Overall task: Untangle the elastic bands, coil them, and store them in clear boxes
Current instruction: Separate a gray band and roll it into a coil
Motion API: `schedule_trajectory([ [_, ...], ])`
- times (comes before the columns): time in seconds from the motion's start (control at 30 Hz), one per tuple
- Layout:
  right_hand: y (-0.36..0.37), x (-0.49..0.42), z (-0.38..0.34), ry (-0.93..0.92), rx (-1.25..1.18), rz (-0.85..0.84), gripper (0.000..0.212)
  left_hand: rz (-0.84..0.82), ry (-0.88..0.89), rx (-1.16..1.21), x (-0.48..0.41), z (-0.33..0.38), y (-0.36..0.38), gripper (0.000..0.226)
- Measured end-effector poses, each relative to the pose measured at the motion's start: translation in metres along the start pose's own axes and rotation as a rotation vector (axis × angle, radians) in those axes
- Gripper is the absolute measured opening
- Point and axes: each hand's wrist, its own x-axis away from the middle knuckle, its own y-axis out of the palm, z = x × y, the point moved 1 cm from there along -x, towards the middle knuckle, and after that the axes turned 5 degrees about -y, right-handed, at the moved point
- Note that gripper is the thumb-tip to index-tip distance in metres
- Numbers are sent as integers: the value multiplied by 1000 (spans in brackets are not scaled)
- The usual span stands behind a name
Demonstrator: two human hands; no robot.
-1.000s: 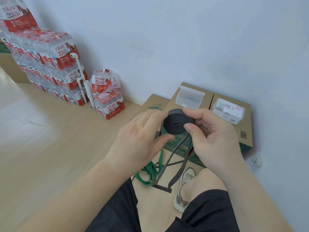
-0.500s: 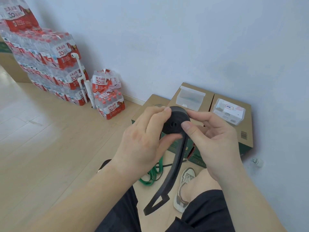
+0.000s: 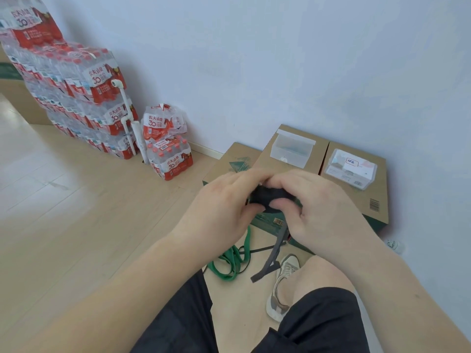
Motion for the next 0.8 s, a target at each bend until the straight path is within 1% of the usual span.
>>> schedule_trajectory([
  [0.1, -3, 2, 6, 246, -271, 85, 28, 45, -144, 226, 6, -8, 3, 41],
  [0.13, -3, 4, 8, 294, -340, 96, 32, 73, -188, 288, 10, -8, 4, 39],
  [0.17, -2, 7, 9, 301, -375, 86, 37, 106, -249, 361, 13, -6, 6, 38],
  [0.23, 5, 12, 8, 257, -417, 71, 48, 186, -374, 540, 17, -1, 9, 36],
  [0.3, 11, 14, 12, 188, -409, 121, 49, 212, -462, 687, 18, 4, 14, 33],
  [0.37, 13, 13, 16, 118, -321, 122, 46, 153, -506, 680, 19, 4, 20, 27],
  [0.4, 14, 12, 17, 74, -258, 88, 47, 108, -511, 605, 20, 1, 22, 24],
  [0.43, 14, 11, 17, 35, -191, 48, 48, 69, -491, 480, 20, -2, 22, 24],
  [0.5, 16, 9, 17, -4, -77, -17, 50, 52, -360, 191, 19, -7, 21, 33],
  [0.53, 17, 7, 17, -10, -30, -44, 50, 59, -277, 109, 17, -9, 20, 38],
  [0.57, 18, 4, 15, -14, 16, -68, 49, 52, -215, 82, 15, -10, 19, 41],
  [0.6, 19, 1, 14, -25, 50, -77, 48, 39, -183, 92, 13, -9, 19, 42],
  [0.63, 19, -1, 12, -42, 62, -68, 46, 36, -189, 124, 13, -9, 18, 41],
  [0.67, 20, -3, 13, -37, 27, -45, 42, 50, -235, 185, 13, -10, 17, 42],
  [0.7, 20, -4, 13, 21, -74, -9, 38, 72, -307, 274, 13, -12, 15, 44],
  [0.73, 19, -5, 15, 120, -210, 37, 36, 92, -379, 374, 13, -14, 12, 47],
  [0.8, 21, -7, 21, 275, -435, 84, 42, 136, -464, 549, 12, -17, 9, 48],
])
